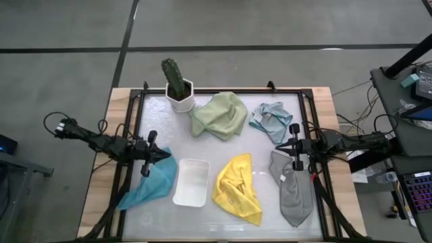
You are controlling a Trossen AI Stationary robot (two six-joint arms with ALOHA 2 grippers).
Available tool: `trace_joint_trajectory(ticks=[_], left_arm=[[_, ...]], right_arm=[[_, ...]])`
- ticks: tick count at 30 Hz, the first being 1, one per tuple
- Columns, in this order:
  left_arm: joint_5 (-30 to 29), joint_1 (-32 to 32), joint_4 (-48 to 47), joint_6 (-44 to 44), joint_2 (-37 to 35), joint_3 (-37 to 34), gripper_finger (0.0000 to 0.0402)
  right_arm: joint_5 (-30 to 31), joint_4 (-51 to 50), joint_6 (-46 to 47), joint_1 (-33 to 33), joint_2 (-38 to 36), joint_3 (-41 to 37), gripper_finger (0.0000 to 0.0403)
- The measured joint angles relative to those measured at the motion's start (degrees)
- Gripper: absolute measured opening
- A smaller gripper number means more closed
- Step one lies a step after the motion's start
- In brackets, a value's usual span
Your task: Fold microfiber towels
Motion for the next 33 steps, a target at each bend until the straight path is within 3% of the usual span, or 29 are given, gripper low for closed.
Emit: trace_joint_trajectory(ticks=[4, 8, 12, 27, 33], left_arm=[[-0.07, 0.01, 0.11, 1.33, 0.01, -0.01, 0.0], [-2.64, 0.01, 7.23, 10.05, 0.06, 0.0, 0.0], [-3.15, 0.01, 17.27, 10.29, 0.25, -0.01, 0.0], [-3.17, 0.01, 25.44, 10.28, 0.28, -0.01, 0.0], [-3.43, 0.01, 30.77, 10.19, 1.96, -0.01, 0.0]], right_arm=[[-0.02, 0.02, 3.03, 0.02, 0.0, 0.0, 0.0009], [0.09, 0.09, 23.01, -0.05, -0.01, 0.0, 0.0009], [0.39, 0.02, 30.82, -0.13, 0.0, 0.0, 0.0009], [0.48, 0.49, 30.76, -0.13, -0.02, 0.0, 0.0009], [10.46, 1.52, 26.84, -0.15, 0.02, 0.0, 0.0009]])
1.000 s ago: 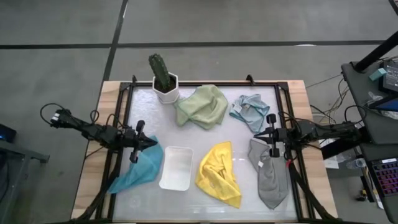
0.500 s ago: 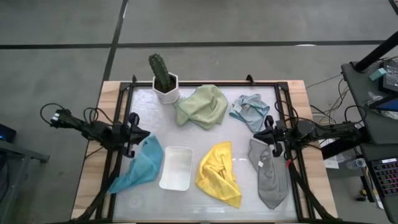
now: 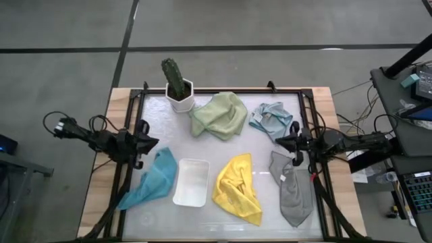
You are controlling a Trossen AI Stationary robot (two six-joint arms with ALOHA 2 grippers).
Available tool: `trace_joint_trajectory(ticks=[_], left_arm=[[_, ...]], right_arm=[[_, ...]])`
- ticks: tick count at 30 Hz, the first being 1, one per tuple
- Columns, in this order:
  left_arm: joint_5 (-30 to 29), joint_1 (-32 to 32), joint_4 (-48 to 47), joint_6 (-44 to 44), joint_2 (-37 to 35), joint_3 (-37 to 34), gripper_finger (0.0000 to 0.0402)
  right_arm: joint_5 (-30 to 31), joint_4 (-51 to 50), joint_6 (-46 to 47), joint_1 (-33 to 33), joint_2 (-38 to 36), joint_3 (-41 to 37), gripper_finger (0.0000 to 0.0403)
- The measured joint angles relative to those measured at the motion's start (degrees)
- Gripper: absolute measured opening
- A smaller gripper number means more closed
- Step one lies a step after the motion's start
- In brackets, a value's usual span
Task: Fold microfiber towels
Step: Fold the green microfiber towel
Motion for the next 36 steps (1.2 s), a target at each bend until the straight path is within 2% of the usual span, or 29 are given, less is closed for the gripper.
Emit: trace_joint_trajectory(ticks=[3, 7, 10, 20, 27, 32, 36], left_arm=[[-2.83, 0.0, 2.17, -1.01, 2.65, 0.13, 0.0], [-10.5, -0.02, 1.99, -4.38, 8.62, 2.21, 0.0], [-13.01, -0.02, 2.36, -4.55, 13.81, 4.57, 0.0], [-14.34, 0.0, 2.62, -4.52, 32.29, 17.14, 0.0], [-14.38, 0.07, 2.19, -4.46, 44.94, 26.7, 0.0], [-14.38, 0.38, -2.93, -4.48, 51.4, 32.63, 0.0], [-14.33, 1.51, -10.44, -5.87, 54.99, 38.22, 0.0]], right_arm=[[3.63, 1.9, -0.88, -0.07, 0.0, 0.0, 0.0009], [4.35, 6.3, -4.15, -0.11, 0.09, 0.0, 0.0009], [4.53, 10.75, -7.73, -0.11, 0.56, 0.0, 0.0009], [4.58, 23.34, -18.91, -0.11, 5.15, 0.02, 0.0009], [4.6, 25.86, -21.86, -0.11, 7.56, 0.02, 0.0009], [4.6, 28.4, -23.1, -0.11, 8.33, 0.01, 0.0009], [4.6, 30.43, -24.57, -0.11, 8.31, 0.57, 0.0009]])
